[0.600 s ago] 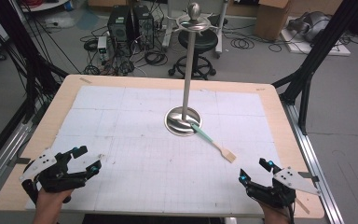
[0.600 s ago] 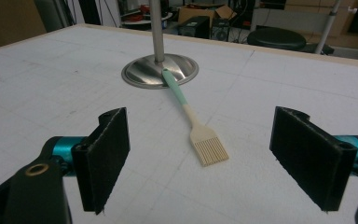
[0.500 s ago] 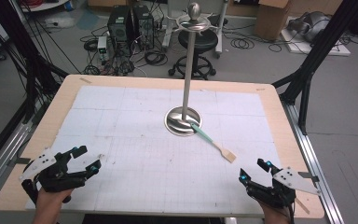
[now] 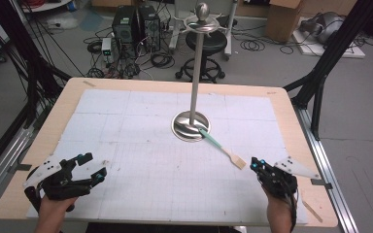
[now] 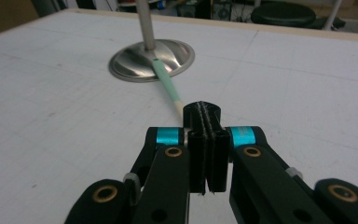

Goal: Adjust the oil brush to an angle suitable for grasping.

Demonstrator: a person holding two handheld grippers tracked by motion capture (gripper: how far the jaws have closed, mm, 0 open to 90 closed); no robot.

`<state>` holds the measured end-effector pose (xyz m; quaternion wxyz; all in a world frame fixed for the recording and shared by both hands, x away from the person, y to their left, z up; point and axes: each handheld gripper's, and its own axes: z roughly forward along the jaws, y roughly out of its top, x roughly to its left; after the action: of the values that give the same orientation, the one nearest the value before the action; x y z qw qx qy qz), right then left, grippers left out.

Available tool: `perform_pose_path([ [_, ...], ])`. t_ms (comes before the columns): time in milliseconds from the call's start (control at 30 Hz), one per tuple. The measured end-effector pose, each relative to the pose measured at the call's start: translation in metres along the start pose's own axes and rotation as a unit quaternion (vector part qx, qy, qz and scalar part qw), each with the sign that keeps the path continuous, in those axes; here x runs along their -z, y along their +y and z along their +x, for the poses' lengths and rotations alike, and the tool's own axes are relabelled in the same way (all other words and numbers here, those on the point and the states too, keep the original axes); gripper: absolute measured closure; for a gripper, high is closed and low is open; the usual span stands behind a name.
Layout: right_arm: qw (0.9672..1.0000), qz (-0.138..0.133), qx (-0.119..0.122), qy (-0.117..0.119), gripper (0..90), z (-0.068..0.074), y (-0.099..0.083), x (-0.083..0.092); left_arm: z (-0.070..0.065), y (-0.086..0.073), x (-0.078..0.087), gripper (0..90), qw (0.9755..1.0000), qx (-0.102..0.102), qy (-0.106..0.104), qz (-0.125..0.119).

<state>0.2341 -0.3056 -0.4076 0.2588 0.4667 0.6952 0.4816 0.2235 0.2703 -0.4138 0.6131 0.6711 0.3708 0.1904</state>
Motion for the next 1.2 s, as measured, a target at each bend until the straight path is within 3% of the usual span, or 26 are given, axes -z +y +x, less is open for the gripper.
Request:
perform_pose_path([
  [33,1.0,0.0,0.0,0.0,89.5,0.0,0.0,0.0,0.0,0.0,0.0,18.5,1.0,0.0,0.0,0.0],
  [67,0.9999,0.012,-0.001,-0.002,89.5,-0.002,0.003,-0.016,0.0,0.0,0.0,18.5,1.0,0.002,-0.001,-0.001],
  [133,0.9998,0.018,-0.001,0.002,89.5,-0.002,0.004,-0.025,0.0,0.0,0.001,18.6,1.0,0.001,-0.001,0.0],
  [233,0.9988,0.048,0.006,0.009,89.5,0.0,0.011,-0.059,0.002,0.0,0.001,18.8,1.0,0.003,0.0,0.0],
  [300,0.9986,0.052,0.004,0.009,89.5,0.0,0.012,-0.064,0.002,0.0,0.001,18.9,1.0,0.003,0.001,0.001],
  [333,0.998,0.062,-0.004,0.008,89.6,-0.004,0.013,-0.078,0.003,0.0,0.001,19.0,1.0,0.003,0.0,0.002],
  [467,0.9955,0.092,-0.024,-0.001,89.5,-0.01,0.011,-0.096,0.003,-0.001,0.001,19.0,1.0,0.004,0.0,0.004],
  [600,0.9926,0.117,-0.03,-0.003,89.5,-0.016,0.009,-0.109,0.003,-0.002,-0.001,19.9,0.9999,0.002,-0.003,0.013],
  [700,0.9906,0.135,-0.019,0.01,89.5,-0.013,0.012,-0.117,0.002,-0.002,-0.002,20.3,0.9999,0.0,-0.006,0.016],
  [833,0.9875,0.157,-0.008,0.005,89.5,-0.008,0.011,-0.122,0.001,-0.002,-0.003,20.7,0.9998,-0.003,-0.007,0.018],
  [933,0.9861,0.164,-0.02,0.016,89.5,-0.011,0.011,-0.117,0.001,-0.002,-0.002,21.9,0.9998,-0.005,-0.009,0.018],
  [1200,0.9836,0.177,-0.012,0.031,89.5,-0.006,0.004,-0.097,0.002,-0.002,-0.001,21.9,0.9998,-0.001,-0.007,0.016],
])
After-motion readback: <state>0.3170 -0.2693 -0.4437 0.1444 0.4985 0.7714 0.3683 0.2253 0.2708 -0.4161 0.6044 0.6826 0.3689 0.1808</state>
